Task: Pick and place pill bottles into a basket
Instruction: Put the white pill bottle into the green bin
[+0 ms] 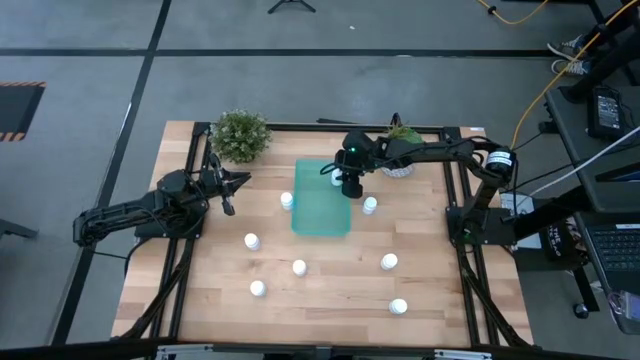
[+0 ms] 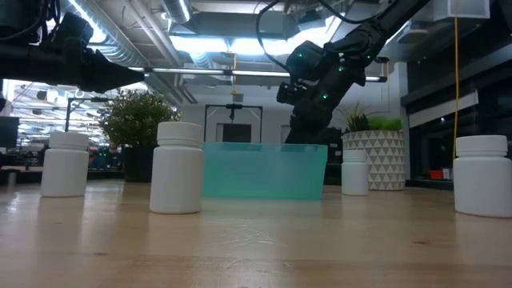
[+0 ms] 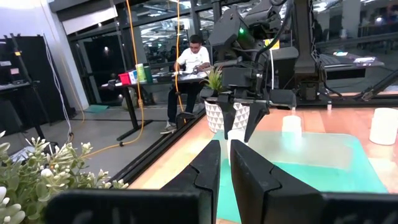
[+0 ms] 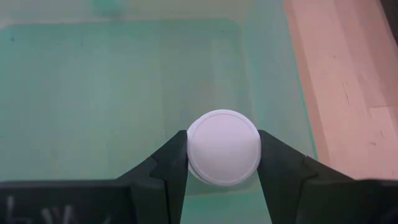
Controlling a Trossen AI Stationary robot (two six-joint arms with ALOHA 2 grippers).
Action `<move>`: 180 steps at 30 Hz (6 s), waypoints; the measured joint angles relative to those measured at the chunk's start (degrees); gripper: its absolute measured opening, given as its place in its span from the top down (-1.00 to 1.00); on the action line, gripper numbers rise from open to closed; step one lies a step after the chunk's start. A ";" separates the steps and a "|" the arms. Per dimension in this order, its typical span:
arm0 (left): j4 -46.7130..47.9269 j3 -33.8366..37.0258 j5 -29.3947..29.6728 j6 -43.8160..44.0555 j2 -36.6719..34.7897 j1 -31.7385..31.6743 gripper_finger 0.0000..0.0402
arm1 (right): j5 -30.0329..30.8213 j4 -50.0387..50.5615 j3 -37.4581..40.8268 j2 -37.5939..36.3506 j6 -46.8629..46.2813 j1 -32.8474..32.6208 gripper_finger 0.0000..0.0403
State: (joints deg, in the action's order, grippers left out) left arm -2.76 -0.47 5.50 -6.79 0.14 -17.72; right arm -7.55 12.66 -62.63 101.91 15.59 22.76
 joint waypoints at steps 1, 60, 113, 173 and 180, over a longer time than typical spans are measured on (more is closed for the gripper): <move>0.00 0.00 0.00 0.02 0.00 0.00 0.83 | 0.02 -0.01 0.00 0.00 0.00 0.00 0.23; 0.07 0.00 -0.60 0.07 0.01 0.01 0.83 | 6.40 12.85 -14.91 -3.43 -0.08 -10.05 0.96; 1.29 0.00 -0.04 4.42 1.36 0.01 0.00 | 6.43 -45.97 36.96 -31.58 -9.29 -15.19 0.99; 0.46 0.00 -1.68 1.57 1.36 0.01 -0.08 | 0.37 -47.08 36.89 -31.56 -9.09 -15.19 0.97; -0.17 0.00 -1.72 12.84 1.37 0.02 -0.08 | 0.38 -47.02 36.87 -31.56 -7.73 -15.18 0.97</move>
State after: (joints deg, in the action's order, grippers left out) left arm -2.93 -0.47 3.78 6.06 1.51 -17.70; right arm -7.18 -34.36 -25.76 70.35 7.86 7.59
